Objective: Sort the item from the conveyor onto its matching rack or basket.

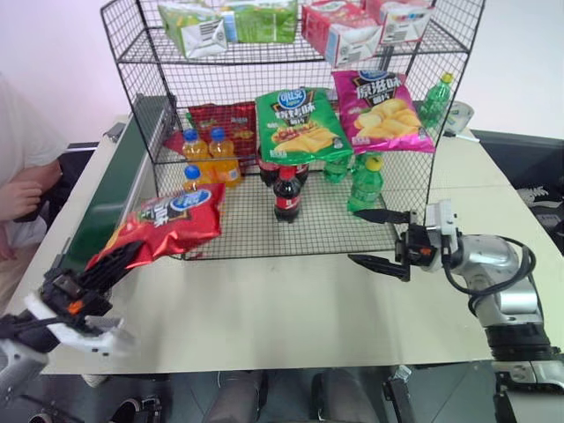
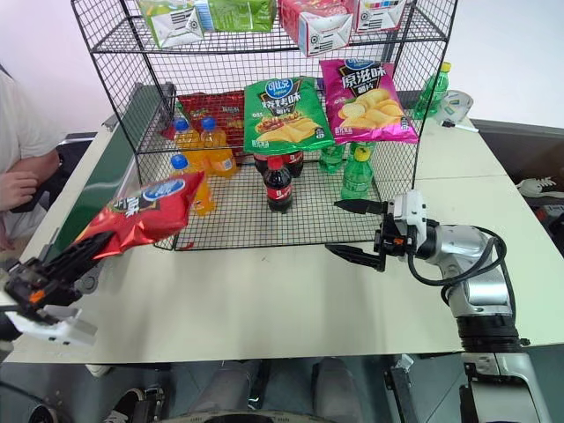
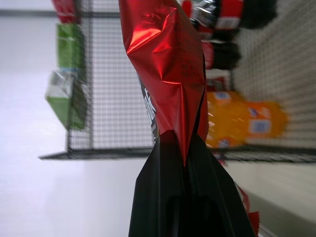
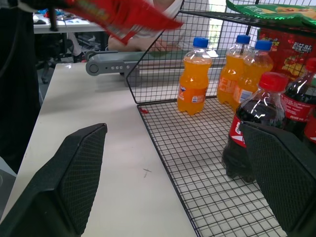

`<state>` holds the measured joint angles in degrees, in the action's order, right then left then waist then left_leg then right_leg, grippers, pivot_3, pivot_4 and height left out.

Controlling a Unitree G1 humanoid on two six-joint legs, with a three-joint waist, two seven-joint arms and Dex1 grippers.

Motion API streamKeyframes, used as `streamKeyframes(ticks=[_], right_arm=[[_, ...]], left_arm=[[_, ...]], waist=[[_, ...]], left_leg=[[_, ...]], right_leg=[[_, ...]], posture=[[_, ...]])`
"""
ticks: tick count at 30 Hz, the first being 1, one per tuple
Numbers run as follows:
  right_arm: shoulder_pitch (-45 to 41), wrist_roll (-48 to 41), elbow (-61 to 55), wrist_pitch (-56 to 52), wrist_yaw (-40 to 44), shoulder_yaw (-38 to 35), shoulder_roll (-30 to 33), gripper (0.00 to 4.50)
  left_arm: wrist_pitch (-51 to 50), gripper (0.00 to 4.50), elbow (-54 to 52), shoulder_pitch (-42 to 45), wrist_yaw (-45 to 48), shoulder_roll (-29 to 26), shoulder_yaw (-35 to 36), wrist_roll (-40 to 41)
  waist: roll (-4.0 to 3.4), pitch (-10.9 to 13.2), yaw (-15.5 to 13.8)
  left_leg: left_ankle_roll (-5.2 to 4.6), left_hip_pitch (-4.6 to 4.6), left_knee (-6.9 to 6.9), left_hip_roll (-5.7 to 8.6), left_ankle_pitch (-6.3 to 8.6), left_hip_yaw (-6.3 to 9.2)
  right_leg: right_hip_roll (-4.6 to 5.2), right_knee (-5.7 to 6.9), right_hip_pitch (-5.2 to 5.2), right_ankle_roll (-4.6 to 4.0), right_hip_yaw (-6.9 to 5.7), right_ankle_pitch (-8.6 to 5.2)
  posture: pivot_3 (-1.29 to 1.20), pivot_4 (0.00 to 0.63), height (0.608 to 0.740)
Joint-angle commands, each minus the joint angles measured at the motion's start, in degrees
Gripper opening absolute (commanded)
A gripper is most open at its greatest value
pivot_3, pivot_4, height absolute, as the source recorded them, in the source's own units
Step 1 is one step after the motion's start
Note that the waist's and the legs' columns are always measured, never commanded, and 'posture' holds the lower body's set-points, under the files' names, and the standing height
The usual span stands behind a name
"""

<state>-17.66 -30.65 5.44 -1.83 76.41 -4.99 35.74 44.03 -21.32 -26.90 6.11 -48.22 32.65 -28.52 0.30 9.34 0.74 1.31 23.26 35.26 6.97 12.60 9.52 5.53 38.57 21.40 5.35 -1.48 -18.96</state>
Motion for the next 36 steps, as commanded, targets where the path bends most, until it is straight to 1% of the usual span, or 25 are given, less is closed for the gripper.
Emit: streamKeyframes(ticks=[1, 8, 13, 15, 16, 18, 19, 21, 22, 24, 28, 29, 31, 34, 36], right_arm=[[0.17, -0.52, -0.67, 1.01, -0.08, -1.23, -0.31, 4.5], [-0.02, -0.05, -0.41, 1.39, -0.46, -0.89, -0.92, 4.5], [-0.33, 0.61, 0.21, 2.12, -0.63, -0.59, -1.28, 4.5], [-0.4, 0.77, 0.3, 2.3, -0.7, -0.46, -1.34, 4.5], [-0.46, 0.84, 0.31, 2.37, -0.82, -0.44, -1.43, 4.5], [-0.57, 0.98, 0.37, 2.45, -0.99, -0.18, -1.74, 4.5], [-0.54, 1.13, 0.33, 2.62, -1.07, -0.02, -1.9, 4.5], [-0.5, 1.22, 0.11, 2.55, -1.27, 0.1, -2.12, 4.5], [-0.45, 1.31, -0.02, 2.54, -1.32, 0.07, -2.1, 4.5], [-0.34, 1.49, -0.1, 2.63, -1.47, -0.02, -1.96, 4.5], [-0.16, 1.76, -0.2, 2.65, -2.11, -0.39, -1.79, 4.5], [-0.09, 1.9, -0.11, 2.75, -2.24, -0.42, -1.83, 4.5], [0.18, 2.08, -0.26, 2.72, -2.38, -0.35, -1.94, 4.5], [0.17, 2.31, -0.3, 2.74, -2.66, -0.13, -2.24, 4.5], [-0.21, 2.4, -0.23, 2.59, -2.9, 0.16, -2.51, 4.5]], left_arm=[[-2.9, 0.02, -2.97, 3.12, 2.39, 0.65, 0.19, 1.33], [-10.58, 0.02, -6.5, 12.96, 6.48, 1.62, -2.38, 1.05], [-16.64, 0.02, -7.34, 18.21, 7.67, 3.47, -3.72, -2.85], [-19.81, 0.02, -6.63, 21.34, 7.55, 4.29, -6.02, -7.07], [-20.7, 0.02, -6.47, 22.82, 7.31, 4.93, -7.39, -7.72], [-24.84, 0.02, -5.85, 28.46, 7.35, 7.22, -12.74, -12.24], [-26.33, 0.02, -5.54, 31.12, 7.25, 8.44, -14.85, -12.94], [-30.39, 0.02, -4.21, 36.44, 7.58, 10.13, -17.86, -16.28], [-31.69, 0.02, -3.83, 38.44, 7.57, 10.98, -18.92, -16.5], [-33.82, 0.02, -3.26, 39.85, 8.08, 11.91, -21.47, -19.17], [-38.59, 0.02, -2.12, 40.1, 7.73, 14.05, -23.66, -21.73], [-39.65, 0.02, -1.85, 41.04, 7.63, 14.38, -23.97, -21.95], [-42.26, 0.02, -0.4, 43.69, 7.19, 14.23, -25.34, -25.71], [-44.88, 0.02, 3.38, 47.26, 7.13, 15.59, -28.45, -27.3], [-45.45, 0.02, 5.23, 50.07, 5.52, 17.03, -30.68, -27.85]], waist=[[0.0, 0.0, 0.06], [0.0, 0.0, -0.13], [-0.01, 0.0, -0.03], [0.0, 0.0, -0.08], [0.0, 0.0, -0.11], [0.0, 0.0, -0.2], [0.0, 0.0, -0.4], [0.01, -0.01, -0.29], [0.01, -0.01, -0.23], [0.01, -0.01, -0.1], [-0.01, -0.01, 0.17], [-0.01, -0.01, 0.08], [0.0, -0.01, -0.13], [0.0, -0.01, -0.25], [0.0, -0.01, -0.29]], left_leg=[[0.0, 0.0, 0.0, 0.0, 0.0, 0.0], [0.01, -0.01, 0.03, 0.01, -0.01, 0.01], [0.03, -0.02, 0.03, 0.0, -0.02, 0.01], [0.04, -0.03, 0.03, 0.0, -0.03, 0.02], [0.04, -0.04, 0.03, 0.0, -0.03, 0.02], [0.05, -0.04, 0.05, 0.01, -0.03, 0.02], [0.05, -0.04, 0.07, 0.01, -0.03, 0.02], [0.05, -0.02, 0.13, 0.03, -0.03, 0.04], [0.05, -0.01, 0.16, 0.04, -0.03, 0.03], [0.08, 0.01, 0.17, 0.04, -0.05, 0.04], [0.1, 0.0, 0.17, 0.02, -0.06, 0.03], [0.09, 0.0, 0.17, 0.02, -0.06, 0.03], [0.09, 0.0, 0.19, 0.02, -0.06, 0.05], [0.09, 0.02, 0.29, 0.04, -0.06, 0.07], [0.08, 0.03, 0.35, 0.06, -0.05, 0.06]], right_leg=[[0.0, 0.0, 0.0, 0.0, 0.0, 0.0], [0.0, 0.01, -0.03, 0.0, 0.0, 0.01], [-0.02, 0.02, -0.03, 0.01, 0.0, 0.01], [-0.04, 0.04, -0.04, 0.01, -0.01, 0.01], [-0.04, 0.04, -0.04, 0.01, -0.01, 0.01], [-0.03, 0.04, -0.06, 0.01, -0.01, 0.01], [-0.03, 0.04, -0.08, 0.01, -0.01, 0.01], [-0.05, 0.04, -0.08, 0.04, -0.03, 0.03], [-0.04, 0.05, -0.09, 0.05, -0.03, 0.03], [-0.04, 0.05, -0.06, 0.06, -0.03, 0.04], [-0.06, 0.08, -0.04, 0.06, -0.01, 0.04], [-0.06, 0.12, -0.03, 0.06, -0.01, 0.04], [-0.06, 0.17, -0.02, 0.06, -0.01, 0.04], [-0.06, 0.21, -0.04, 0.06, -0.03, 0.04], [-0.05, 0.22, -0.06, 0.07, -0.02, 0.03]], posture=[[0.0, 0.15, 0.74], [0.0, 0.15, 0.74], [0.0, 0.15, 0.74], [0.0, 0.15, 0.74], [0.0, 0.15, 0.74], [0.0, 0.15, 0.74], [0.0, 0.15, 0.74], [0.0, 0.15, 0.74], [0.0, 0.15, 0.74], [0.0, 0.15, 0.74], [0.0, 0.15, 0.74], [0.0, 0.15, 0.74], [0.0, 0.15, 0.74], [0.0, 0.15, 0.74], [0.0, 0.15, 0.74]])
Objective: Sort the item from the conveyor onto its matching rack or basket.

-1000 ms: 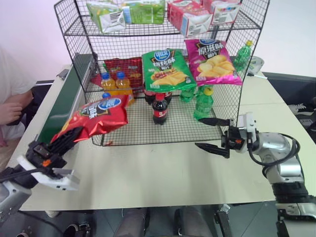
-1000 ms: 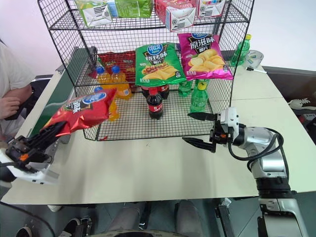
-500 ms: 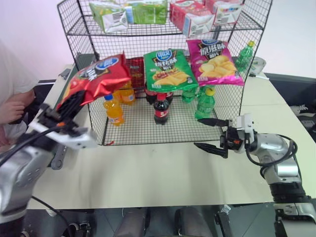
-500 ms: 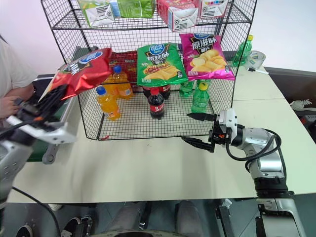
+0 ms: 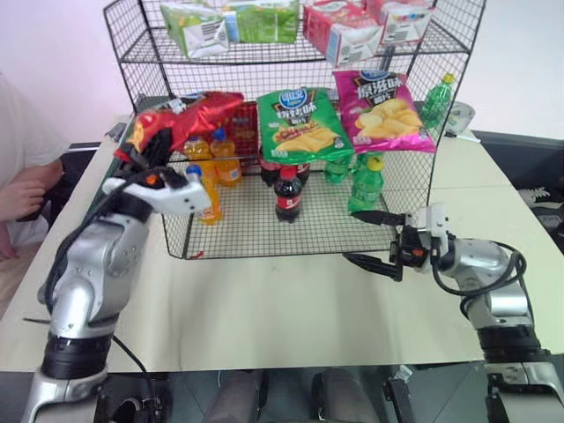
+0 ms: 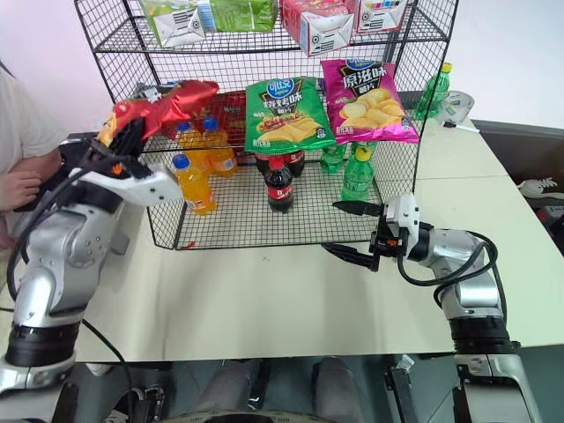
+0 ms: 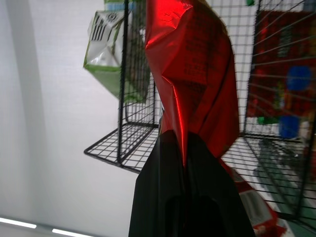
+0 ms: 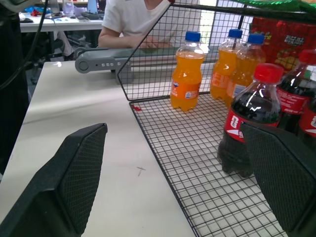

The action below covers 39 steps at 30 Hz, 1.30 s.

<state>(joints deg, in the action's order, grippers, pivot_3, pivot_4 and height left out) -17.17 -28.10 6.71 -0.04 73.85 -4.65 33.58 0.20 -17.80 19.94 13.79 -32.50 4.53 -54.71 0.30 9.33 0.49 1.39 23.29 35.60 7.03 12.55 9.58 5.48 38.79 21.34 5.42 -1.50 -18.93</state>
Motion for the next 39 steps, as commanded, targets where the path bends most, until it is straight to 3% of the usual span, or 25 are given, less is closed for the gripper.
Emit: streamKeyframes(ticks=[1, 7, 18, 34, 39], right_arm=[[-0.89, -0.13, -1.44, 0.73, -0.29, -0.03, -0.42, 4.5], [-1.3, -0.1, -1.85, 0.34, -0.57, 0.2, -0.54, 4.5], [-0.26, -0.17, -3.23, -0.11, -1.46, 0.58, -0.18, 4.5], [0.31, -0.12, -4.9, -0.77, -2.56, 1.03, -0.2, 4.5], [0.69, -0.33, -5.45, -1.04, -2.89, 1.08, -0.19, 4.5]], left_arm=[[-2.21, 0.02, 2.75, 4.91, -3.0, 2.36, -4.01, -2.46], [-5.39, 0.02, 6.94, 9.84, -4.32, 5.79, -8.33, -3.45], [-11.41, 0.02, 13.89, 15.18, -11.43, 6.63, -8.91, -3.86], [-11.37, 0.02, 25.75, 21.89, -17.85, 10.76, -10.25, 6.0], [-11.92, 2.4, 25.76, 21.6, -19.25, 11.39, -10.3, 7.35]], waist=[[0.01, 0.0, 0.01], [0.02, 0.01, 0.25], [0.02, 0.01, 0.18], [0.04, 0.02, 0.19], [0.05, 0.03, 0.27]], left_leg=[[0.0, 0.01, 0.03, 0.0, 0.0, 0.01], [0.01, 0.09, 0.22, 0.0, -0.01, 0.01], [0.01, 0.1, 0.36, 0.0, 0.0, 0.01], [0.01, 0.12, 0.44, 0.02, -0.01, 0.01], [0.02, 0.14, 0.44, 0.02, -0.01, 0.01]], right_leg=[[-0.01, 0.0, 0.0, 0.0, -0.01, 0.0], [-0.01, 0.1, 0.03, 0.03, -0.03, -0.01], [-0.02, 0.22, 0.05, 0.05, -0.02, -0.02], [-0.01, 0.27, 0.05, 0.07, -0.02, -0.03], [-0.01, 0.28, 0.07, 0.07, -0.02, -0.03]], posture=[[0.0, 0.15, 0.74], [0.0, 0.15, 0.74], [0.0, 0.15, 0.74], [0.0, 0.15, 0.74], [0.0, 0.15, 0.74]])
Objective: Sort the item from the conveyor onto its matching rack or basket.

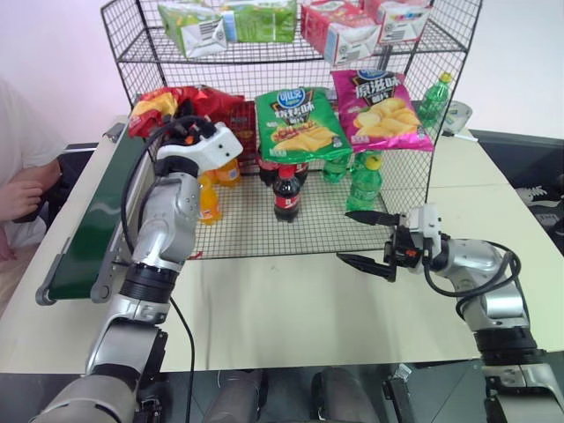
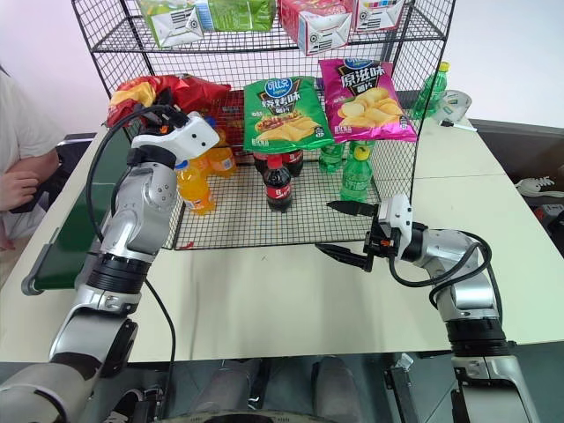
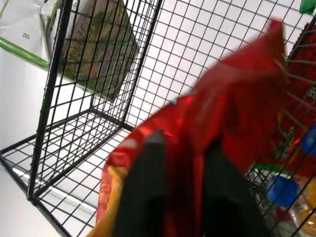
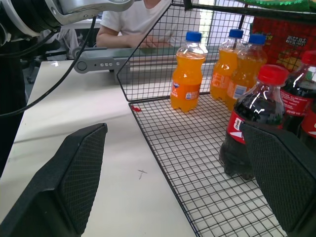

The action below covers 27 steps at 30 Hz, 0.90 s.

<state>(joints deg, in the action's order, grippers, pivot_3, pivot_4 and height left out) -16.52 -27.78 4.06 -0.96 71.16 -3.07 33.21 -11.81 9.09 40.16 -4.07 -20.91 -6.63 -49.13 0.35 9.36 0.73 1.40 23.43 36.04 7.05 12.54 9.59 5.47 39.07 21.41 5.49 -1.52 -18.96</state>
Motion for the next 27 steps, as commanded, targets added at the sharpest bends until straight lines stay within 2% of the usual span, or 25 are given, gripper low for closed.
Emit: streamKeyframes(ticks=[1, 4, 9, 13, 16, 21, 27], right_arm=[[0.09, -0.68, -2.87, -0.17, -0.24, -0.5, 0.19, 4.5], [0.23, -0.68, -3.01, -0.26, -0.24, -0.46, 0.24, 4.5], [0.27, -0.6, -3.0, -0.38, -0.25, -0.53, 0.26, 4.5], [0.25, -0.44, -2.86, -0.35, -0.29, -0.25, 0.05, 4.5], [0.36, -0.51, -2.87, -0.35, -0.29, -0.26, 0.0, 4.5], [0.73, -0.45, -2.81, -0.23, -0.28, -0.21, 0.07, 4.5], [0.32, -0.37, -2.59, -0.25, -0.37, 0.11, -0.08, 4.5]], left_arm=[[0.37, 2.86, -1.29, 1.32, -2.02, -0.26, 0.76, 1.86], [0.24, 4.31, -1.92, 1.4, -3.66, -0.79, -0.27, 0.68], [-0.66, 4.31, -6.92, -1.23, -2.52, 0.03, -0.92, 1.59], [-1.61, 4.31, -12.69, -3.04, 3.21, 1.91, -0.23, 6.78], [-5.68, 4.31, -17.03, -4.25, 6.08, 3.33, 0.69, 7.72], [-10.38, 4.31, -15.92, -3.84, 1.99, 1.67, 2.78, 4.42], [-11.51, 4.31, -15.61, -2.23, 0.34, 7.1, 2.08, 7.6]], waist=[[0.0, 0.0, 0.04], [0.0, 0.0, 0.03], [0.0, 0.0, -0.09], [0.0, 0.0, -0.1], [0.0, 0.0, -0.06], [0.0, 0.0, 0.11], [0.03, 0.01, -0.35]], left_leg=[[0.0, 0.0, 0.0, 0.0, 0.0, 0.0], [0.01, 0.0, 0.0, 0.0, 0.0, 0.0], [0.02, 0.01, 0.02, 0.01, -0.01, 0.0], [0.17, 0.01, 0.02, 0.01, -0.1, -0.01], [0.15, 0.01, 0.02, 0.01, -0.09, -0.01], [-0.01, 0.0, 0.0, 0.0, 0.01, -0.01], [0.04, 0.01, 0.07, 0.05, -0.02, -0.01]], right_leg=[[0.0, 0.0, 0.0, 0.0, 0.0, 0.0], [0.0, 0.01, 0.0, 0.0, 0.0, 0.0], [0.02, 0.0, 0.0, 0.0, 0.0, 0.0], [0.02, 0.0, -0.01, 0.0, 0.01, 0.0], [0.02, 0.0, -0.01, 0.0, 0.01, 0.0], [0.0, 0.01, 0.0, 0.01, 0.01, 0.0], [0.04, -0.01, -0.05, 0.06, 0.0, -0.03]], posture=[[0.0, 0.15, 0.74], [0.0, 0.15, 0.74], [0.0, 0.15, 0.74], [0.0, 0.15, 0.74], [0.0, 0.15, 0.74], [0.0, 0.15, 0.74], [0.0, 0.15, 0.74]])
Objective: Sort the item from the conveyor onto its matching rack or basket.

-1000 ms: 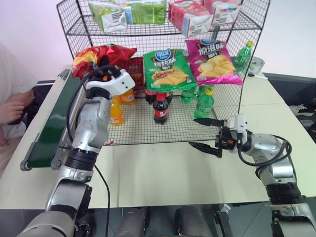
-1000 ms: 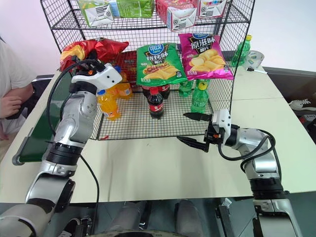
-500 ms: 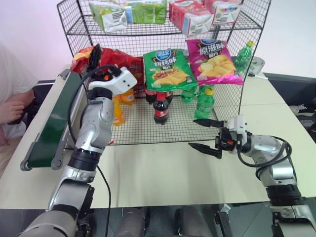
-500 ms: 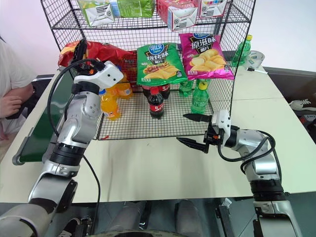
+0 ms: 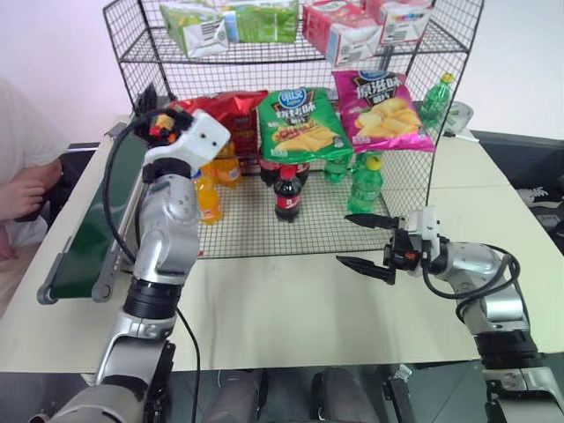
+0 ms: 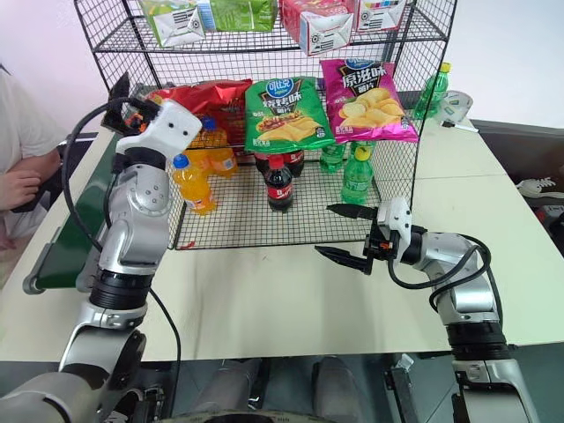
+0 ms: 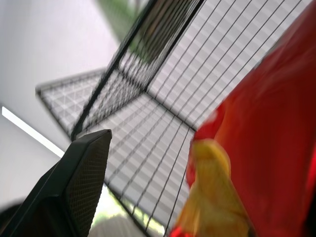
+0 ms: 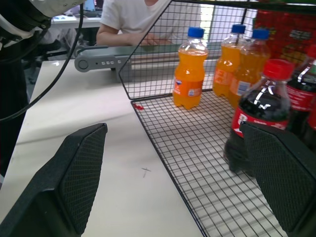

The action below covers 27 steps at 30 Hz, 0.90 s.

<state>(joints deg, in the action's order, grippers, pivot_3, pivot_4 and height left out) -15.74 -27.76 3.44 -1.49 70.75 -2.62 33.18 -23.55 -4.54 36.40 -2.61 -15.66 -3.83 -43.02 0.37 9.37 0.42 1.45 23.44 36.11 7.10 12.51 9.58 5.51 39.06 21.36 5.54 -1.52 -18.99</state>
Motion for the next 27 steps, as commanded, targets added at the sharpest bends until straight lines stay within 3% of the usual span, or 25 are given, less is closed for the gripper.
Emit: streamKeyframes(ticks=[1, 13, 21, 24, 27], right_arm=[[-0.31, -0.44, -2.08, 0.25, 0.05, -0.36, 0.02, 4.5], [0.19, -0.42, -2.15, 0.38, -0.2, -0.34, 0.03, 4.5], [-0.16, -0.36, -1.58, 0.39, 0.03, -0.31, 0.04, 4.5], [-0.51, -0.21, -1.44, 0.57, 0.08, -0.22, 0.0, 4.5], [-0.53, -0.85, -2.33, 0.34, -0.05, -0.77, 0.15, 4.5]], left_arm=[[0.17, 4.31, -2.31, 1.39, -0.1, 2.53, -0.51, 2.67], [4.65, 4.31, -8.45, -4.33, 4.91, 0.44, -1.09, 7.74], [12.17, 4.31, -13.31, -13.37, 8.13, -8.2, -2.27, 6.83], [12.78, 4.31, -12.3, -16.07, 6.48, -7.61, -0.38, 8.69], [12.36, 4.31, -14.96, -18.25, 6.7, -4.5, 4.72, 16.38]], waist=[[0.01, 0.0, -0.03], [0.01, 0.01, 0.23], [-0.01, 0.0, 0.15], [-0.01, 0.0, 0.12], [0.0, 0.0, 0.1]], left_leg=[[0.04, 0.0, 0.01, 0.02, -0.02, 0.0], [0.11, 0.0, -0.01, -0.01, -0.06, 0.0], [-0.08, -0.03, -0.04, -0.01, 0.05, 0.0], [-0.09, -0.02, -0.04, 0.01, 0.06, -0.01], [-0.1, -0.02, -0.04, 0.0, 0.06, 0.0]], right_leg=[[0.02, 0.0, -0.01, 0.03, 0.0, -0.02], [0.0, 0.02, 0.02, 0.03, 0.01, -0.02], [0.02, 0.0, 0.0, 0.02, 0.02, -0.02], [0.04, -0.01, 0.0, 0.02, 0.03, -0.02], [0.04, -0.01, 0.01, 0.02, 0.03, -0.02]], posture=[[0.0, 0.15, 0.74], [0.0, 0.15, 0.74], [0.0, 0.15, 0.74], [0.0, 0.15, 0.74], [0.0, 0.15, 0.74]])
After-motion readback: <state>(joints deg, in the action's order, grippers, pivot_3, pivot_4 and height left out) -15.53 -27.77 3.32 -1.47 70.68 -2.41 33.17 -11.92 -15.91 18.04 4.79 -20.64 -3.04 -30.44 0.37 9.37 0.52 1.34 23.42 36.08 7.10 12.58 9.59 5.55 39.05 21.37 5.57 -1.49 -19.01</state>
